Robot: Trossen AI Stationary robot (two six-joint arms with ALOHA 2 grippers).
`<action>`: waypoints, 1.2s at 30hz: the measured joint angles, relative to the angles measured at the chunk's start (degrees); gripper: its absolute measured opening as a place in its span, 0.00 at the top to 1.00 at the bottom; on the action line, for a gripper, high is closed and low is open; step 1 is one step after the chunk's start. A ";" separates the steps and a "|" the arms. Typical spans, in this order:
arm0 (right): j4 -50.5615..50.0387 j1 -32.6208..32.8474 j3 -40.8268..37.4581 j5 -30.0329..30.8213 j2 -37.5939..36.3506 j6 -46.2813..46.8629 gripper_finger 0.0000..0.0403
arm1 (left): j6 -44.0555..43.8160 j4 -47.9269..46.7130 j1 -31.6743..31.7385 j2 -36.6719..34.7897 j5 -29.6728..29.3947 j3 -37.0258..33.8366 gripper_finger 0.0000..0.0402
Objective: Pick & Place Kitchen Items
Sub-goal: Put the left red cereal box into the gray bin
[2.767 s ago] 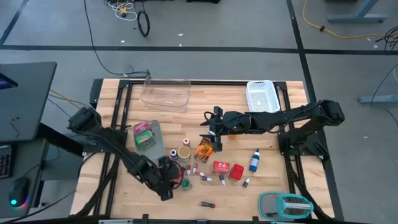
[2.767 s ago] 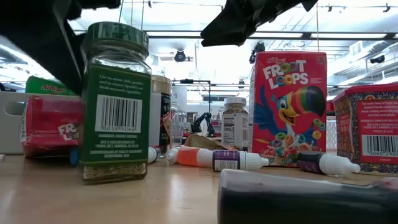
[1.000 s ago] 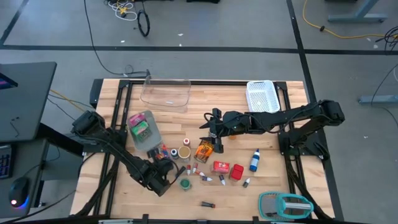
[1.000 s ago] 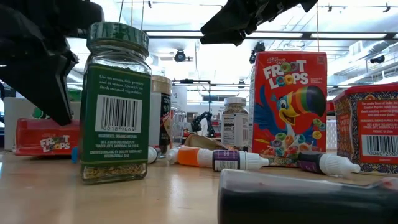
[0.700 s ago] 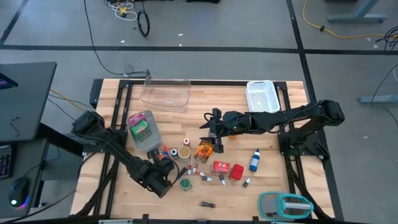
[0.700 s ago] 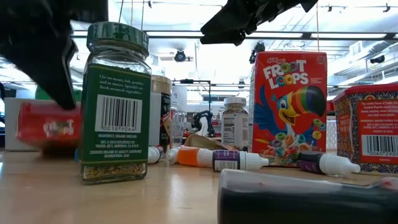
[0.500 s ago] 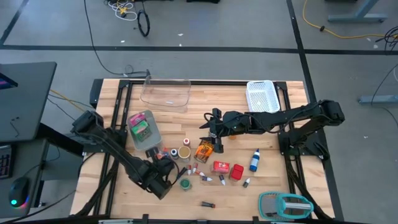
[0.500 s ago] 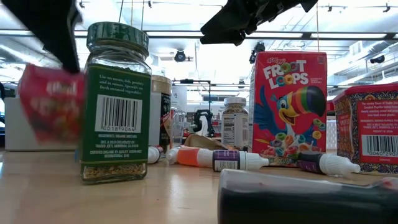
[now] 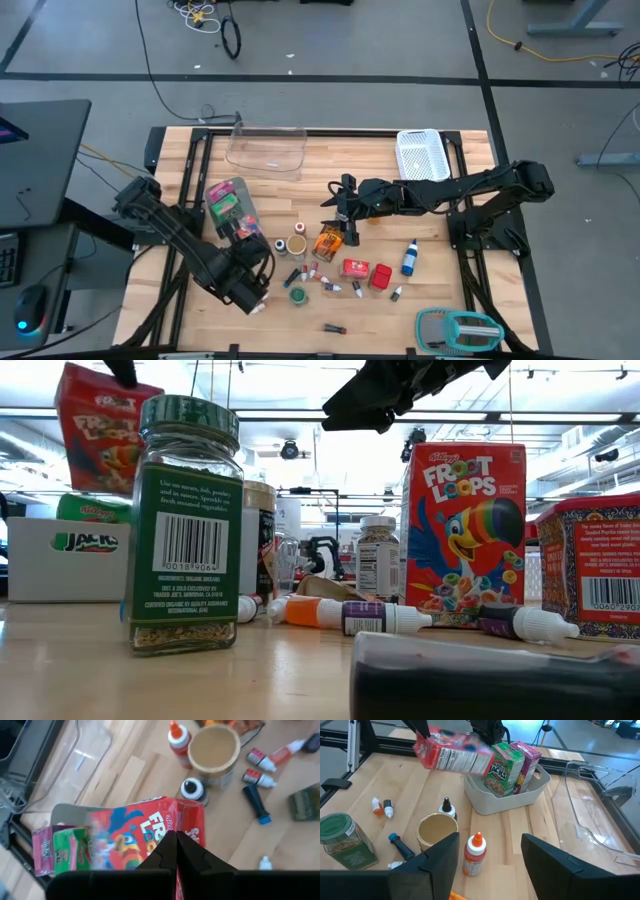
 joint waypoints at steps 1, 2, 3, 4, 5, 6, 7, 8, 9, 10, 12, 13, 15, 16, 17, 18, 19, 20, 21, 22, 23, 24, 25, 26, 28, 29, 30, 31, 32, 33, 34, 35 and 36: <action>0.00 0.00 0.00 0.03 0.00 0.00 0.45 | -0.15 -0.25 0.17 -0.18 0.13 0.02 1.00; 0.00 0.02 0.00 0.07 0.00 0.00 0.45 | -0.19 -0.35 0.24 -0.21 0.02 0.02 1.00; 0.03 0.01 0.00 0.07 0.00 0.02 0.45 | 0.12 -0.32 0.24 -0.25 -0.04 0.00 1.00; 0.18 0.02 0.00 0.07 0.00 0.01 0.45 | 0.48 -0.24 0.25 -0.25 -0.06 0.00 1.00; 0.24 0.00 0.00 0.08 0.00 0.01 0.45 | 0.90 -0.11 0.37 -0.34 -0.14 0.00 1.00; 0.24 0.01 0.00 0.09 0.00 0.02 0.45 | 1.39 -0.20 0.48 -0.38 -0.25 0.00 1.00; 0.24 0.00 0.00 0.09 0.00 0.02 0.45 | 1.75 -0.22 0.50 -0.38 -0.25 0.00 1.00; 0.24 0.00 0.00 0.09 0.00 0.02 0.45 | 1.87 -0.20 0.50 -0.38 -0.61 0.00 1.00; 0.23 0.02 0.00 0.09 0.00 0.02 0.45 | 1.86 -0.22 0.50 -0.38 -1.55 0.00 1.00; 0.22 0.00 0.00 0.09 0.00 0.02 0.45 | 1.85 -0.20 0.50 -0.38 -2.68 -0.02 1.00; 0.22 0.02 0.00 0.07 0.00 0.02 0.45 | 1.68 -0.13 0.50 -0.40 -3.95 -0.71 1.00; 0.22 0.01 0.00 0.07 0.00 0.02 0.45 | 1.05 -0.20 0.52 -0.40 -4.10 -1.44 1.00; 0.22 0.00 0.00 0.07 0.00 0.02 0.45 | -0.75 -0.14 0.57 -0.53 -4.11 -3.38 1.00; 0.22 0.02 0.00 0.06 0.00 0.02 0.45 | -1.58 -0.20 0.57 -0.61 -3.86 -4.34 1.00; 0.22 0.02 0.00 0.04 0.00 0.02 0.45 | -2.46 -0.20 0.57 -0.69 -3.38 -5.51 1.00; 0.22 0.02 0.00 0.04 0.00 0.02 0.45 | -2.89 -0.22 0.57 -0.69 -2.86 -6.78 1.00; 0.22 0.02 0.00 0.04 0.00 0.02 0.45 | -3.76 -0.20 0.57 -0.69 -2.65 -8.00 1.00; 0.22 0.00 0.00 0.04 0.00 0.02 0.45 | -4.79 -0.20 0.57 -0.69 -2.62 -9.19 1.00; 0.22 0.00 0.00 0.04 0.00 0.02 0.45 | -6.36 -0.19 0.57 -0.78 -2.76 -10.23 1.00; 0.22 0.02 0.00 0.04 0.00 0.02 0.45 | -8.34 -0.10 0.57 -1.05 -3.02 -11.34 1.00; 0.22 0.02 0.00 0.03 0.00 0.02 0.45 | -10.10 -0.31 0.69 -1.27 -2.96 -12.23 1.00; 0.22 0.01 0.00 0.04 0.00 0.02 0.45 | -11.36 -0.33 0.94 -1.37 -2.61 -12.95 1.00; 0.22 0.02 0.00 0.03 0.00 0.02 0.45 | -11.90 -0.22 1.06 -1.37 -2.29 -13.77 1.00; 0.22 0.02 0.00 0.02 0.00 0.02 0.45 | -12.62 -0.16 1.12 -1.35 -1.84 -14.56 1.00; 0.21 0.01 0.00 0.04 0.00 0.02 0.45 | -13.86 0.27 1.14 -1.34 -1.51 -15.69 1.00; 0.20 0.02 0.00 0.06 0.00 0.02 0.45 | -14.14 1.29 1.11 -1.34 -1.46 -16.04 1.00; 0.20 0.00 0.00 0.04 0.00 0.02 0.45 | -13.96 2.37 1.11 -1.31 -1.29 -16.09 1.00; 0.20 0.00 0.00 0.05 0.00 0.02 0.45 | -13.13 3.44 1.11 -1.30 -1.27 -16.09 1.00; 0.20 0.02 0.00 0.07 0.00 0.02 0.45 | -12.57 4.16 1.11 -1.30 -1.32 -16.06 1.00; 0.20 0.02 0.00 0.07 0.00 0.02 0.45 | -12.06 4.70 1.14 -1.30 -1.40 -16.06 1.00; 0.21 0.01 0.00 0.07 0.00 0.02 0.45 | -11.69 5.11 1.28 -1.30 -1.36 -16.06 1.00; 0.22 0.01 0.00 0.07 0.00 0.02 0.45 | -11.59 5.23 1.40 -1.49 -1.16 -16.06 1.00; 0.22 0.02 0.00 0.07 0.00 0.02 0.45 | -11.64 4.98 1.44 -1.91 -0.91 -16.09 1.00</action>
